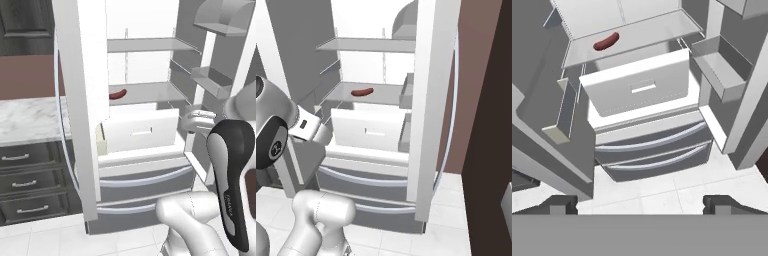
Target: Move the hot dog bun to the plate on the dining table and place the condiment next to that plate. Then navigate to the fridge and take the sausage and place it on the plate as well.
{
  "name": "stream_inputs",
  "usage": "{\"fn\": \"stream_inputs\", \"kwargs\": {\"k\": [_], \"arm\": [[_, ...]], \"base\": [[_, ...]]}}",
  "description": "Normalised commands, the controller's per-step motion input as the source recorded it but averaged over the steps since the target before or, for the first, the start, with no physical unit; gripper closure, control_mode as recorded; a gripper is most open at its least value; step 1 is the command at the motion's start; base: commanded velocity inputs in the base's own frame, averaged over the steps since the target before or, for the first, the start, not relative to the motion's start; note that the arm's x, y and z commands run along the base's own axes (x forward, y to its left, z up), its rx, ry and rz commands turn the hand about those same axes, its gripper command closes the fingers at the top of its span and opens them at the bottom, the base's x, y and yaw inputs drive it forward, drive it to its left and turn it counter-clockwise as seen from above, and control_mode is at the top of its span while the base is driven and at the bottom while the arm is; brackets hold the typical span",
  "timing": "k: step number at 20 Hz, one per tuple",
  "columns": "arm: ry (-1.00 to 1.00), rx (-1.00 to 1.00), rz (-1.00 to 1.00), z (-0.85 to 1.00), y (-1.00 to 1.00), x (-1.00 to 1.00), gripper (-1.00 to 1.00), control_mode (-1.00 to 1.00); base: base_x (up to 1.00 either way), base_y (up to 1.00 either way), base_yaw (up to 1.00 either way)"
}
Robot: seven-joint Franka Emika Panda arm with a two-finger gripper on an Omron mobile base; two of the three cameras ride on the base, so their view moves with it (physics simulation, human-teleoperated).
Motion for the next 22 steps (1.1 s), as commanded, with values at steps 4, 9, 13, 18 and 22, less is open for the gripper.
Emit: {"fn": "stream_inputs", "kwargs": {"k": [4, 9, 13, 18, 22], "arm": [[0.00, 0.00, 0.00, 0.00, 0.00, 0.00, -1.00, 1.00], [0.00, 0.00, 0.00, 0.00, 0.00, 0.00, -1.00, 1.00], [0.00, 0.00, 0.00, 0.00, 0.00, 0.00, -1.00, 1.00], [0.00, 0.00, 0.00, 0.00, 0.00, 0.00, -1.00, 1.00], [0.00, 0.00, 0.00, 0.00, 0.00, 0.00, -1.00, 1.00]], "base": [[0.48, 0.00, 0.00], [0.63, 0.05, -0.03], [0.66, 0.03, -0.05], [0.66, 0.03, -0.04], [0.61, 0.00, -0.02]]}}
